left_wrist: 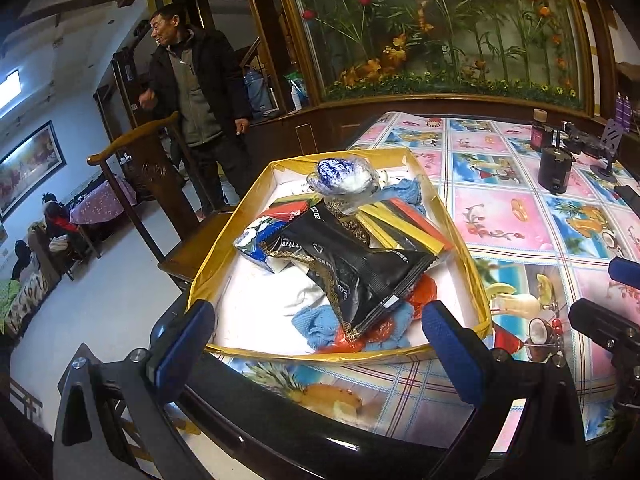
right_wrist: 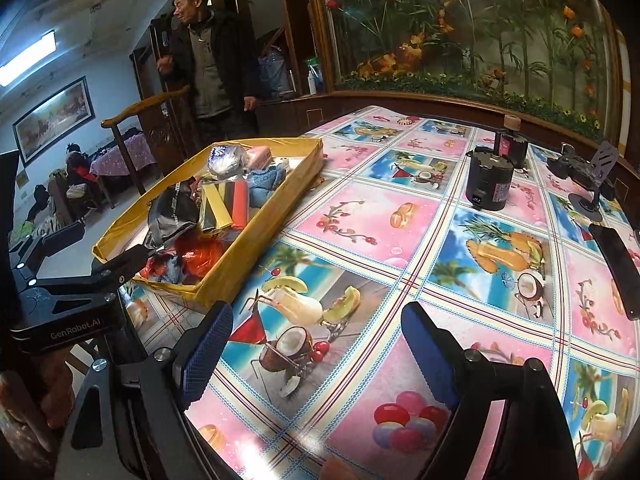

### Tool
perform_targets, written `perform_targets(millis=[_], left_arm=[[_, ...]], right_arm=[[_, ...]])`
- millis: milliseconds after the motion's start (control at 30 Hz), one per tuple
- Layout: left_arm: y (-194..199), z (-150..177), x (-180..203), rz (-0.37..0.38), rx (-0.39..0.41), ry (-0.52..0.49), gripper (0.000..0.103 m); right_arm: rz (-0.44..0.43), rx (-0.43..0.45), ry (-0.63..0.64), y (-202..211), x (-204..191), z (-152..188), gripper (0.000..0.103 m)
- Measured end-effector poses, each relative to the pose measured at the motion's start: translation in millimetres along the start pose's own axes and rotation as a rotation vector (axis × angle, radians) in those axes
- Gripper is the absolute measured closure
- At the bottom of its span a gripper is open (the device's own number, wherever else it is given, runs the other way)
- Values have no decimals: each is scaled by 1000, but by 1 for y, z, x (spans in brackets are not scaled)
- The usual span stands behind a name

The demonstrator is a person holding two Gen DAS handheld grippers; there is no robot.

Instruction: Organize soft objects

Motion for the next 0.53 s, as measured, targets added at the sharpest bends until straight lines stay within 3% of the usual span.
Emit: perform_targets(millis=[533], left_arm=[[7, 0, 3, -22, 14, -29, 0]], right_arm=[[-1, -5, -6, -2, 2, 1, 13]])
Point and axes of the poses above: each gripper's, at about its wrist camera, not at the fingertips, and y roughly against the way its jaws point, x to its right, z to its underside, the point moved 9 cm from there along -y, roughly the way its jaws point, and after that the axes turned 10 degrees about z, right-handed, at the moved point
